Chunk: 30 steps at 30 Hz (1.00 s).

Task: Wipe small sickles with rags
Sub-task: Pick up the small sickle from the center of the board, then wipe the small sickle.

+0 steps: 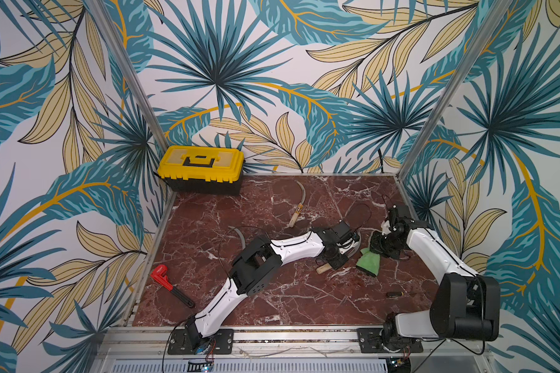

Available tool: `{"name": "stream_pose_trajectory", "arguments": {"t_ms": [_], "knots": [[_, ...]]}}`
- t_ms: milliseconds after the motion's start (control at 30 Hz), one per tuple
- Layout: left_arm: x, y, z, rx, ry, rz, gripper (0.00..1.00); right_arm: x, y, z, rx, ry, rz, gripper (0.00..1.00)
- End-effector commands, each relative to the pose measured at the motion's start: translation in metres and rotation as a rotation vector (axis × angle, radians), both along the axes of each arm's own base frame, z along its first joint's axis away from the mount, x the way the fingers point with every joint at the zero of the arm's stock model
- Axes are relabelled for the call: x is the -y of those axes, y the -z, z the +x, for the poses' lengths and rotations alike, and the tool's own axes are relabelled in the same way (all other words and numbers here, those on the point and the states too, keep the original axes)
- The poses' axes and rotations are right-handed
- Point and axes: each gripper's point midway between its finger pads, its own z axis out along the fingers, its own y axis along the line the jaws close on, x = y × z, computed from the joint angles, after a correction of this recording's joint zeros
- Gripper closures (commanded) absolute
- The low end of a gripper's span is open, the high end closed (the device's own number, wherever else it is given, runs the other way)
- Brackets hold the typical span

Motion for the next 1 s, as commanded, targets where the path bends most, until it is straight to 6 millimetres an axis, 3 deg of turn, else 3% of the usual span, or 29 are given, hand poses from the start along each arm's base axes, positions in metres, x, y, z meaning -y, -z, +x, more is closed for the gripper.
{"name": "stream_pose_trajectory", "arguments": {"t_ms": [0,200,467,767,967], "knots": [[-0.004,0.006,0.005,-0.005,-0.052,0.025,1.00,-0.004,-0.009,0.001,0.058,-0.011,0.024,0.95],[-0.012,-0.020,0.024,-0.042,-0.157,-0.045,1.00,-0.009,-0.037,0.011,0.184,-0.042,0.035,0.95],[-0.029,-0.090,0.054,-0.109,-0.260,-0.335,1.00,-0.017,-0.079,0.030,0.391,-0.016,0.092,0.92],[-0.048,-0.182,0.066,-0.267,-0.271,-0.874,1.00,-0.064,-0.108,0.072,0.508,-0.042,0.425,0.92],[-0.072,-0.210,0.076,-0.387,-0.273,-1.157,1.00,-0.090,-0.137,0.096,0.606,-0.098,0.558,0.92]]}}
